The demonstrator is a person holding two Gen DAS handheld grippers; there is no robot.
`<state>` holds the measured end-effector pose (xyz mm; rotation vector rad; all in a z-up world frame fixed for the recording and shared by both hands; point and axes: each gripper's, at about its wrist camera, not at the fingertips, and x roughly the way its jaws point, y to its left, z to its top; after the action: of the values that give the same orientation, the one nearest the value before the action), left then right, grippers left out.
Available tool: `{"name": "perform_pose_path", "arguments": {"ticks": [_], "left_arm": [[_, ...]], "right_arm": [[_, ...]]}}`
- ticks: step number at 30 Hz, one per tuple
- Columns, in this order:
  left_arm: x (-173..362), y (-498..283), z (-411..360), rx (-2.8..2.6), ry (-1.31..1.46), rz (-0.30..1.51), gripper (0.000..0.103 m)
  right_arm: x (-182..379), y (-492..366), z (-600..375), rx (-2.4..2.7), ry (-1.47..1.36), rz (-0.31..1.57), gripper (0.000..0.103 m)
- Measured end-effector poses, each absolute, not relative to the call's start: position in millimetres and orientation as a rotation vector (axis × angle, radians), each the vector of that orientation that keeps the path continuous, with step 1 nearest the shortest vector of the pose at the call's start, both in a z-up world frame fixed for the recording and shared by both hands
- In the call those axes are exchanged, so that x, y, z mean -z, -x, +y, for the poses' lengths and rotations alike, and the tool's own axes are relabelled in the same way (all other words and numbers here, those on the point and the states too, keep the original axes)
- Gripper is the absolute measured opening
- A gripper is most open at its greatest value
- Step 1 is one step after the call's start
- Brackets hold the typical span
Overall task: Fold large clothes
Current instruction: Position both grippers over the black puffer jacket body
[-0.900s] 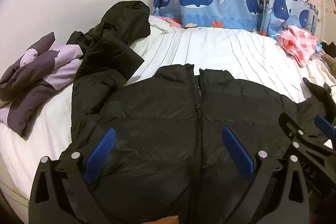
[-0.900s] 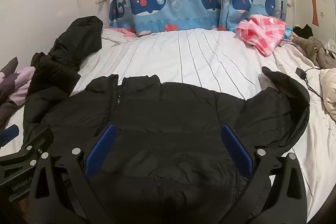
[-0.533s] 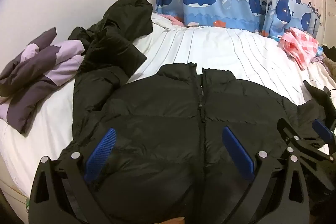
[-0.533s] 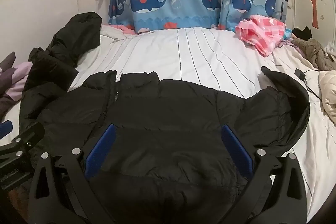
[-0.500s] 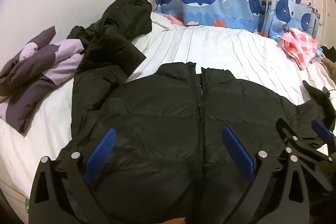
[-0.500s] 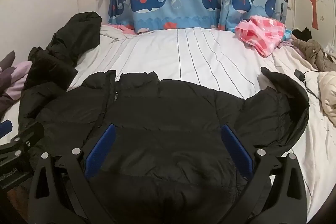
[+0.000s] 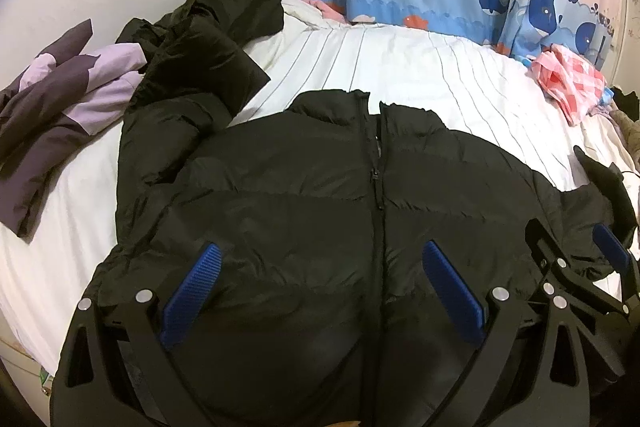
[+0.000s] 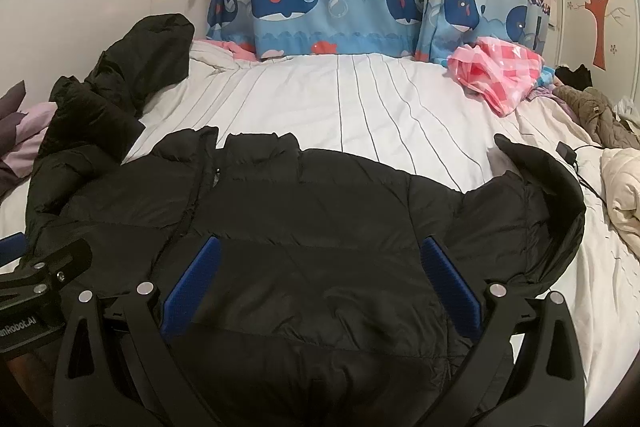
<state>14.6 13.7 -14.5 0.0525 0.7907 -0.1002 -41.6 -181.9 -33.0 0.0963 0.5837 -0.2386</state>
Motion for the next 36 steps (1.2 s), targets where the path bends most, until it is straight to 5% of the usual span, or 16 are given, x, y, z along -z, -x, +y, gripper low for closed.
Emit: {"name": "perform_pose_path", "arguments": {"ticks": [20,36], "left_arm": [[10,-26,55,0.202,0.251,0.849,0.097],[-1,-18,28,0.23,0.078,0.776,0.097]], "right_arm": [[33,46,-190,0.236,-0.133,0.566,0.097],[42,38,-179,0.232,-0.111,0.606,0.097]]}}
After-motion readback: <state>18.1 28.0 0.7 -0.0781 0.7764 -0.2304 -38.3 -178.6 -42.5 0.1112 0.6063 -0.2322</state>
